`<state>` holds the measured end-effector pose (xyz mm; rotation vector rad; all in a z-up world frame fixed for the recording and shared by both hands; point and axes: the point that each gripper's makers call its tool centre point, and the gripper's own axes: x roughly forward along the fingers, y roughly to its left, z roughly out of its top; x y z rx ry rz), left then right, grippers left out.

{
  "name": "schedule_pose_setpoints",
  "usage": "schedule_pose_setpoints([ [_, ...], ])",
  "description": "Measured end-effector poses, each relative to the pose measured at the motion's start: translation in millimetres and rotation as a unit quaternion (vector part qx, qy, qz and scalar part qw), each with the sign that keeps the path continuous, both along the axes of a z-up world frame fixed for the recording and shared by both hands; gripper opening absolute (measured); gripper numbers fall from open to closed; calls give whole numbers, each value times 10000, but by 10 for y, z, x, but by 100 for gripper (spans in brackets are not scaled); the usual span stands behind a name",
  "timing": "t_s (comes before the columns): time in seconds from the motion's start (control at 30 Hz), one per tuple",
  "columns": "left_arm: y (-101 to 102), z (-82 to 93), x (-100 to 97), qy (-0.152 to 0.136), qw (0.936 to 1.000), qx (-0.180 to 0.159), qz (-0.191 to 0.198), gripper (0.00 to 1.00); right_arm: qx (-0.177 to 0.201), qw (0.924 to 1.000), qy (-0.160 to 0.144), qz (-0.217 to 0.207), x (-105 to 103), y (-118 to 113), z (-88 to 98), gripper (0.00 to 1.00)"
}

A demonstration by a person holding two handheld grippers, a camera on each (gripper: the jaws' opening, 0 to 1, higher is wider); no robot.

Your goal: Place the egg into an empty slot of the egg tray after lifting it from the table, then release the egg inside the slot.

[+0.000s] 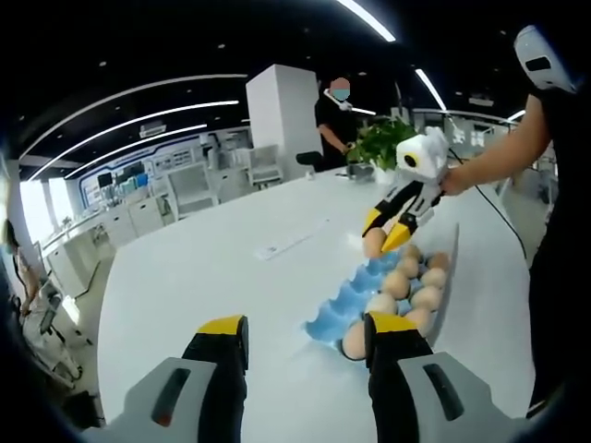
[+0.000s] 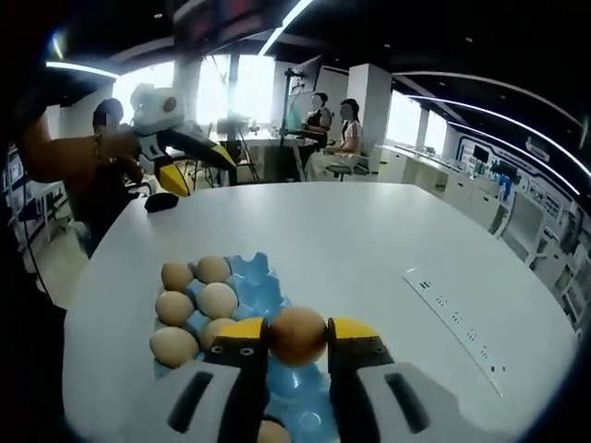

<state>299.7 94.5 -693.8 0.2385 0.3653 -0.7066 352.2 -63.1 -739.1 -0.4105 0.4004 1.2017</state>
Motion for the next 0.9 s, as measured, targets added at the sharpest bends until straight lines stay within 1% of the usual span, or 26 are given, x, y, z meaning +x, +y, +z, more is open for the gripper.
schedule_pose_setpoints([
  [0.23, 14, -38, 9, 21, 10000, 1, 0, 51, 66, 9999, 63, 106, -37, 219, -58, 25],
  [0.3, 14, -42, 12, 25, 10000, 6, 0, 51, 112, 9998, 115, 151, -56, 310, -71, 25],
  [0.53, 24, -58, 21, 28, 10000, 8, 1, 50, 195, 9992, 105, 325, -96, 628, -98, 25],
  [0.6, 31, -63, 23, 35, 10000, -2, 4, 50, 207, 9990, 150, 373, -108, 690, -114, 25],
  [0.67, 40, -63, 23, 25, 10000, -1, 11, 50, 196, 9989, 126, 398, -107, 744, -129, 25],
  [0.73, 51, -64, 21, 19, 10000, -13, 26, 50, 259, 9987, 204, 399, -108, 793, -130, 25],
  [0.9, 83, -96, 17, 43, 10000, -9, 39, 50, 269, 9982, 219, 485, -133, 929, -162, 25],
])
